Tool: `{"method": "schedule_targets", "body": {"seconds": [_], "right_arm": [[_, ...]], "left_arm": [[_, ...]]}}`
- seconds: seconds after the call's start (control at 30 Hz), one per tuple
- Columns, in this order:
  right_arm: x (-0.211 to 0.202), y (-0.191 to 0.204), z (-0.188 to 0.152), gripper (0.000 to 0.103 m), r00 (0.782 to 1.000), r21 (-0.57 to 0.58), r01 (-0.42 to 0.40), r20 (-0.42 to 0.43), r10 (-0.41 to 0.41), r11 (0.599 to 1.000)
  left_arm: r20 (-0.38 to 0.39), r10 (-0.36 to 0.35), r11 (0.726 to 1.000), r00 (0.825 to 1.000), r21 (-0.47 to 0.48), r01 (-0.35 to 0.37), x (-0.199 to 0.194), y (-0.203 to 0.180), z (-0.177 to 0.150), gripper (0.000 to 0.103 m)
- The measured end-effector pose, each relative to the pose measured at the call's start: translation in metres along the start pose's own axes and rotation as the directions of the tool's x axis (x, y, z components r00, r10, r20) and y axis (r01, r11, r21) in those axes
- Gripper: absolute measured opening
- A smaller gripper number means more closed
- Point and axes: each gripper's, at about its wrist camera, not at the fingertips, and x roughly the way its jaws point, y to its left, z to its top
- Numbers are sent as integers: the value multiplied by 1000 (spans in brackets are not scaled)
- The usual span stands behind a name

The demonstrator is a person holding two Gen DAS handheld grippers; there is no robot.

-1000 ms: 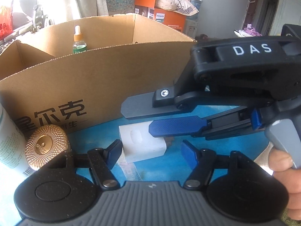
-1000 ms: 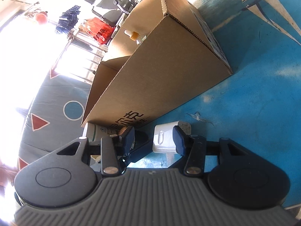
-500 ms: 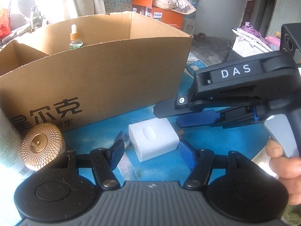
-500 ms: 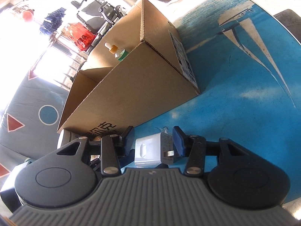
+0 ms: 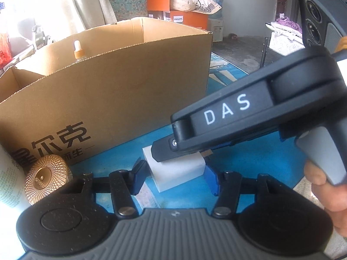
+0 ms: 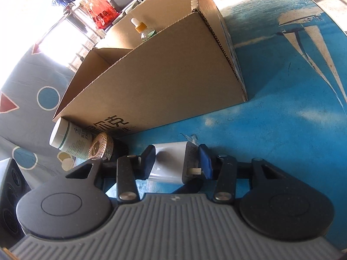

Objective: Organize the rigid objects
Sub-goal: 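Lift the white charger into the box and open the right tool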

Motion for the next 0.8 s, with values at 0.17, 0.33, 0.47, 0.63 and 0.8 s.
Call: {"method": "schedule_targets", "body": {"seconds": [0.17,0.33,0.47,0.63,0.8], "right_arm": [[-5,10,-2,41,1000,-42,23,17,-22,999],[-24,32,-5,40,997,-110,49,66,-42,993],[-48,61,3,40,991,-179,52,131,-29,982],[-79,99,33,40,979,-296,56,206,6,954],[-82,117,88,41,982,-379,60,187,13,923]], "left_arm": [[5,7,1000,1000,-19,-7,-7,-3,0,57],[55,33,999,998,-45,-30,-32,-2,6,57],[132,75,996,988,-67,-66,-59,1,24,57],[221,121,990,968,-102,-101,-89,13,59,57],[205,124,977,971,-194,-84,-82,38,104,57]]}}
